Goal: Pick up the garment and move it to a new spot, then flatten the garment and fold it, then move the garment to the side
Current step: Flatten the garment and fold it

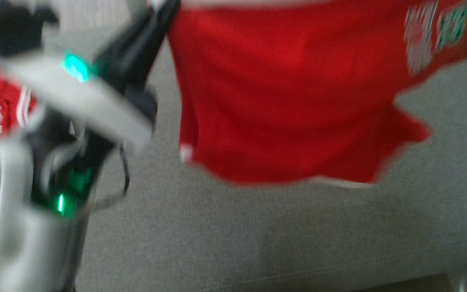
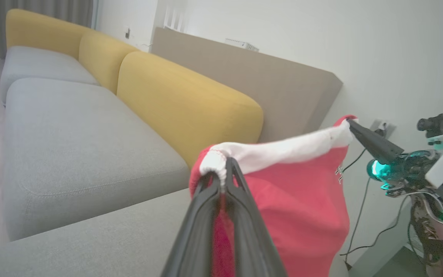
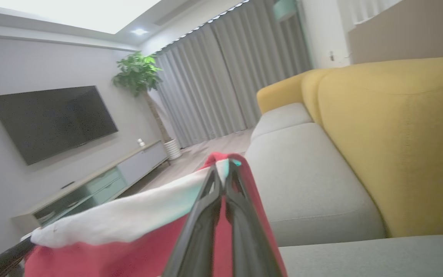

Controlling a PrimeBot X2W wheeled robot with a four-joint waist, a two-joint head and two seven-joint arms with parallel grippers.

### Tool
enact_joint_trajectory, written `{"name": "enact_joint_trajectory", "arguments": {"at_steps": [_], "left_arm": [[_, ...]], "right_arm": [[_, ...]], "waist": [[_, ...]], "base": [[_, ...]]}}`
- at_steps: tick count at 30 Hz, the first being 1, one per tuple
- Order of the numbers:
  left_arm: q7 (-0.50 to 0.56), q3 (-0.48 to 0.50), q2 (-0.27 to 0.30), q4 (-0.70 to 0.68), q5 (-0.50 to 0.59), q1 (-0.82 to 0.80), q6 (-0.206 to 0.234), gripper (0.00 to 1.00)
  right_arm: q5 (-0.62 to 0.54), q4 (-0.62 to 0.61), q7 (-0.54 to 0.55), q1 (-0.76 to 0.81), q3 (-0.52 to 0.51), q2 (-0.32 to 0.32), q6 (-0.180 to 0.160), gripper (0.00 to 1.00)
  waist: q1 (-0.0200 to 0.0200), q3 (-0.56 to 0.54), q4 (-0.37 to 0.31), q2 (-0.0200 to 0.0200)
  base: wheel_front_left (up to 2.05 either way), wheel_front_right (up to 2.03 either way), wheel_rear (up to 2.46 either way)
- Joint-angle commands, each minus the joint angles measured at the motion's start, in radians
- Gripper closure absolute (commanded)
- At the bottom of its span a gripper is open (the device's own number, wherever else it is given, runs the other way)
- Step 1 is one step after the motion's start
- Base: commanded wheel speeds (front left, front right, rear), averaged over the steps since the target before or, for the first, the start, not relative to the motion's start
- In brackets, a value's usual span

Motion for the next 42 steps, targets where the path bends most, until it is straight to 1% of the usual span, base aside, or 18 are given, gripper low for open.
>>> {"name": "enact_joint_trajectory", "arguments": {"at_steps": [1,3,5,7,8,12,13,15,17,19,23,25,28,30,33,37,40,42], "left_arm": [[0.010,0.029,-0.003,0.065,0.021,-0.138,0.003,1.00],[-0.007,0.022,-0.026,0.196,0.053,-0.259,0.007,1.00],[-0.071,0.015,-0.041,0.343,0.120,-0.382,0.006,1.00],[-0.194,0.001,-0.046,0.484,0.220,-0.500,0.000,1.00],[-0.254,-0.011,-0.062,0.552,0.248,-0.548,-0.009,1.00],[-0.481,-0.025,-0.113,0.780,0.288,-0.686,-0.021,1.00],[-0.481,-0.025,-0.113,0.780,0.288,-0.686,-0.021,1.00],[-0.578,-0.020,-0.127,0.870,0.280,-0.727,-0.019,1.00],[-0.666,-0.023,-0.134,0.957,0.272,-0.735,-0.023,1.00],[-0.719,-0.042,-0.137,1.049,0.269,-0.703,-0.035,1.00],[-0.766,-0.073,-0.140,1.172,0.259,-0.592,-0.073,1.00],[-0.779,-0.085,-0.140,1.188,0.261,-0.521,-0.095,1.00],[-0.786,-0.092,-0.125,1.162,0.265,-0.392,-0.116,1.00],[-0.788,-0.078,-0.118,1.120,0.244,-0.290,-0.121,1.00],[-0.789,-0.069,-0.104,1.039,0.222,-0.103,-0.122,1.00],[-0.760,-0.090,-0.101,0.882,0.187,0.189,-0.099,1.00],[-0.706,-0.114,-0.097,0.721,0.171,0.393,-0.049,1.00],[-0.662,-0.131,-0.094,0.602,0.158,0.506,-0.015,1.00]], "right_arm": [[-0.058,0.052,0.004,-0.111,0.002,0.025,0.008,1.00],[-0.125,0.155,-0.017,-0.221,-0.005,0.051,0.008,1.00],[-0.187,0.268,-0.071,-0.333,-0.014,0.080,0.008,1.00],[-0.236,0.381,-0.148,-0.438,-0.029,0.104,0.008,1.00],[-0.255,0.433,-0.187,-0.486,-0.034,0.112,0.008,1.00],[-0.283,0.601,-0.372,-0.641,-0.055,0.130,0.008,1.00],[-0.283,0.601,-0.372,-0.641,-0.055,0.130,0.008,1.00],[-0.273,0.659,-0.434,-0.673,-0.041,0.133,0.008,1.00],[-0.255,0.707,-0.458,-0.653,0.001,0.134,0.008,1.00],[-0.242,0.745,-0.481,-0.586,0.040,0.131,0.008,1.00],[-0.202,0.774,-0.495,-0.395,0.106,0.081,0.008,1.00],[-0.165,0.748,-0.490,-0.292,0.142,0.057,0.008,1.00],[-0.110,0.676,-0.476,-0.135,0.180,0.026,0.008,1.00],[-0.085,0.615,-0.469,-0.031,0.188,0.005,0.008,1.00],[-0.068,0.522,-0.462,0.142,0.180,-0.020,0.008,1.00],[-0.079,0.382,-0.428,0.401,0.132,-0.034,0.008,1.00],[-0.080,0.243,-0.373,0.597,0.066,-0.008,0.008,1.00],[-0.079,0.138,-0.330,0.715,0.015,0.025,0.008,1.00]], "waist": [[0.0000,0.088,0.002,0.0000],[0.0000,0.136,0.014,0.0000],[0.0000,0.174,0.023,0.0000],[0.0000,0.206,0.030,0.0000],[0.0000,0.220,0.036,0.0000],[0.0000,0.264,0.046,0.0000],[0.0000,0.264,0.046,0.0000],[0.0000,0.289,0.046,0.0000],[0.0000,0.304,0.043,0.0000],[0.0000,0.298,0.037,0.0000],[0.0000,0.278,0.027,0.0000],[0.0000,0.266,0.022,0.0000],[0.0000,0.245,0.010,0.0000],[0.0000,0.223,0.005,0.0000],[0.0000,0.146,0.005,0.0000],[0.0000,0.038,0.015,0.0000],[0.0000,-0.009,0.034,0.0000],[0.0000,-0.013,0.049,0.0000]], "base": [[0.00,0.00,0.00],[0.00,0.00,0.00],[0.00,0.00,0.00],[0.00,0.00,0.00],[0.00,0.00,0.00],[0.00,0.00,0.00],[0.00,0.00,0.00],[0.00,0.00,0.00],[0.00,0.00,0.00],[0.00,0.00,0.00],[0.00,0.00,0.00],[0.00,0.00,0.00],[0.00,0.00,0.00],[0.00,0.00,0.00],[0.00,0.00,0.00],[0.00,0.00,0.00],[0.00,0.00,0.00],[0.00,0.00,0.00]]}}
